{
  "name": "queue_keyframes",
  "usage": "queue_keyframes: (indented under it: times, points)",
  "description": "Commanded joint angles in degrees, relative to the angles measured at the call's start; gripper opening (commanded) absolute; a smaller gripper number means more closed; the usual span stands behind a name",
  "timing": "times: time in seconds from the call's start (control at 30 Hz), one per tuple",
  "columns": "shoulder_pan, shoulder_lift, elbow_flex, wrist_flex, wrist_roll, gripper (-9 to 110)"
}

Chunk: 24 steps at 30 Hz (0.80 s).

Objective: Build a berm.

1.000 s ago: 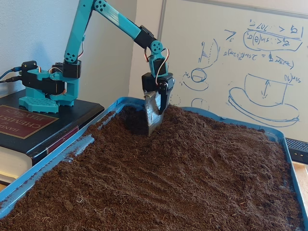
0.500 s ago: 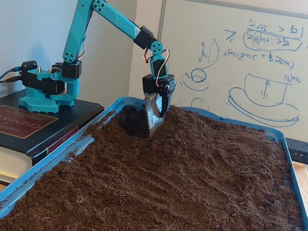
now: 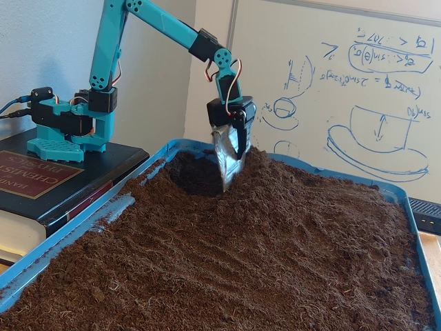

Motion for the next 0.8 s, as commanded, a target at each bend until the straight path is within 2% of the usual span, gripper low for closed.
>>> queue_keyframes:
  times: [0.0,0.33,0.77]
  points:
    - [1.9,8.1,-3.6,0.2,-0.6,0]
    - [2.5,25.2,10.5,0.4,-1.8,0]
    - [12.7,49.0,38.2,2.0,-20.7,0]
